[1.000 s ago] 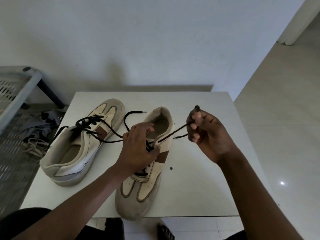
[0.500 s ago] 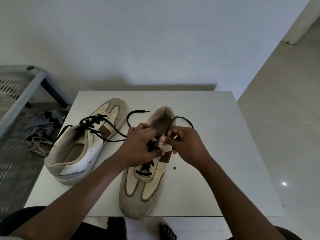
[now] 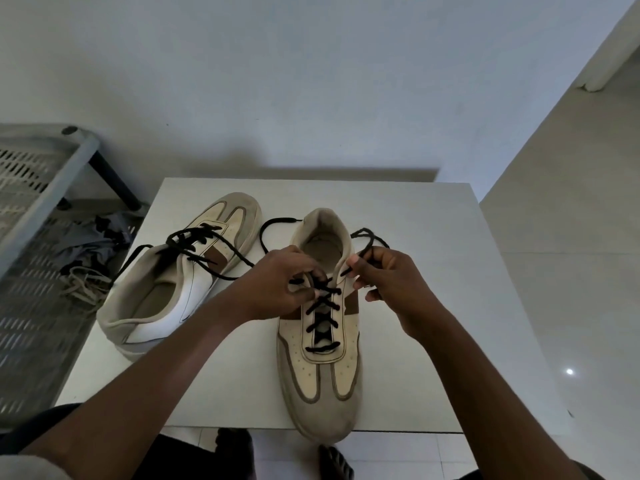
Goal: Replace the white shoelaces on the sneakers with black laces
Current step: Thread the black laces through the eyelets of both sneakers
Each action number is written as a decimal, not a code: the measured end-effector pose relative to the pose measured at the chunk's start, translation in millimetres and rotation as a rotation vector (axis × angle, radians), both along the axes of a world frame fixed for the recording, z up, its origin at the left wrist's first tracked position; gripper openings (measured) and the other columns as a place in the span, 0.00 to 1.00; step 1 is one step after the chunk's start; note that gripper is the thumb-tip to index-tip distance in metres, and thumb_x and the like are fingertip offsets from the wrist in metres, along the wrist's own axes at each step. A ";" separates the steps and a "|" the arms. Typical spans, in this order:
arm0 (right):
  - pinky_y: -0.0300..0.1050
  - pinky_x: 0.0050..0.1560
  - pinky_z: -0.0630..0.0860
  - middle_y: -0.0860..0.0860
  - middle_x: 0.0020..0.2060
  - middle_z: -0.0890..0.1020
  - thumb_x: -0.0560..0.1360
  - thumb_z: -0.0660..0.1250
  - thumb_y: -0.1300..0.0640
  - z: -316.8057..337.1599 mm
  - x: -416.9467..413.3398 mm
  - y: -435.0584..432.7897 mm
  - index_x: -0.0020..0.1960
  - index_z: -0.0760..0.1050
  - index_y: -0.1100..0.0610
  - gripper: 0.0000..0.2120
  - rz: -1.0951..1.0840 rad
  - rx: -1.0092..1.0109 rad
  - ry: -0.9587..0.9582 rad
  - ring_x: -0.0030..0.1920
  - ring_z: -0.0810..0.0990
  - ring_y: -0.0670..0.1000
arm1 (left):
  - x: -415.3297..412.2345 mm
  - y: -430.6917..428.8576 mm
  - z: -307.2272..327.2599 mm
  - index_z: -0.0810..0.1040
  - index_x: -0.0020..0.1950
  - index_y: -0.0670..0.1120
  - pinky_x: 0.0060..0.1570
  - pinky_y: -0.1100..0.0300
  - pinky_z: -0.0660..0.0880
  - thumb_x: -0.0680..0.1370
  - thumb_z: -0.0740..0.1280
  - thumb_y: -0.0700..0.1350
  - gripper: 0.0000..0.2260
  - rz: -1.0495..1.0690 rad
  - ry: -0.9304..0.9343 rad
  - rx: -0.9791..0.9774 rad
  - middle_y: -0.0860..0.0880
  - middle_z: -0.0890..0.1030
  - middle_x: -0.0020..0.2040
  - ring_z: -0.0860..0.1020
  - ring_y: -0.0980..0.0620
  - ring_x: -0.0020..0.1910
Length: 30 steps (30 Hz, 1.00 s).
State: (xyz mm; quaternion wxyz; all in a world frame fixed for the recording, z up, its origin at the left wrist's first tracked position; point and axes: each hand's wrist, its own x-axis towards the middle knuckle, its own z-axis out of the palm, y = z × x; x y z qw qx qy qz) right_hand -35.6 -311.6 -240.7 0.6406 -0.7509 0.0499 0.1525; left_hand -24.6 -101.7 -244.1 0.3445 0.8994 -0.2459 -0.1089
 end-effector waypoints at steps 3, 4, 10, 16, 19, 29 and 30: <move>0.40 0.35 0.75 0.51 0.41 0.85 0.78 0.65 0.51 -1.5 -0.5 2.9 0.47 0.79 0.59 0.11 -0.023 -0.091 -0.026 0.38 0.81 0.46 | -1.0 -2.0 5.2 0.79 0.57 0.51 0.45 0.72 0.72 0.71 0.74 0.39 0.16 0.055 0.016 -0.073 0.53 0.80 0.46 0.78 0.61 0.45; 0.40 0.35 0.75 0.50 0.40 0.85 0.78 0.65 0.50 -1.3 -0.2 2.8 0.47 0.78 0.58 0.11 -0.036 -0.125 -0.028 0.38 0.81 0.46 | -1.7 -2.7 6.5 0.79 0.56 0.49 0.44 0.72 0.73 0.71 0.74 0.36 0.16 0.074 0.043 -0.116 0.53 0.81 0.44 0.78 0.61 0.44; 0.44 0.43 0.79 0.48 0.45 0.82 0.72 0.69 0.40 9.7 0.8 -1.9 0.56 0.73 0.50 0.18 0.060 -0.294 -0.001 0.45 0.82 0.47 | -5.2 -11.5 6.2 0.77 0.51 0.50 0.44 0.70 0.74 0.71 0.73 0.33 0.15 0.129 0.078 -0.198 0.55 0.81 0.43 0.79 0.61 0.44; 0.50 0.55 0.77 0.50 0.64 0.71 0.59 0.81 0.45 27.1 -16.8 8.2 0.74 0.51 0.45 0.54 0.256 -0.616 -0.056 0.58 0.76 0.51 | -14.5 -29.7 8.1 0.74 0.44 0.53 0.39 0.73 0.73 0.70 0.74 0.36 0.14 0.257 0.045 -0.250 0.54 0.81 0.41 0.79 0.62 0.40; 0.49 0.55 0.74 0.53 0.70 0.65 0.62 0.78 0.41 25.5 -32.6 15.5 0.77 0.32 0.47 0.64 0.263 -0.798 -0.128 0.64 0.72 0.54 | -21.1 -42.9 14.5 0.75 0.41 0.50 0.36 0.72 0.73 0.70 0.75 0.38 0.11 0.325 0.073 -0.295 0.54 0.81 0.38 0.78 0.62 0.37; 0.54 0.63 0.66 0.48 0.67 0.71 0.68 0.74 0.51 17.1 -21.7 -21.4 0.79 0.38 0.51 0.54 0.214 -0.937 -0.209 0.66 0.70 0.53 | -24.1 -95.7 28.1 0.70 0.37 0.52 0.30 0.70 0.66 0.68 0.77 0.41 0.16 0.518 -0.086 -0.197 0.56 0.75 0.32 0.73 0.61 0.30; 0.53 0.65 0.63 0.46 0.68 0.71 0.68 0.74 0.54 16.7 -18.4 -26.7 0.79 0.40 0.50 0.52 0.222 -0.937 -0.226 0.67 0.69 0.52 | -25.2 -100.6 29.0 0.71 0.39 0.52 0.31 0.70 0.66 0.68 0.77 0.41 0.14 0.544 -0.082 -0.172 0.57 0.76 0.32 0.73 0.61 0.31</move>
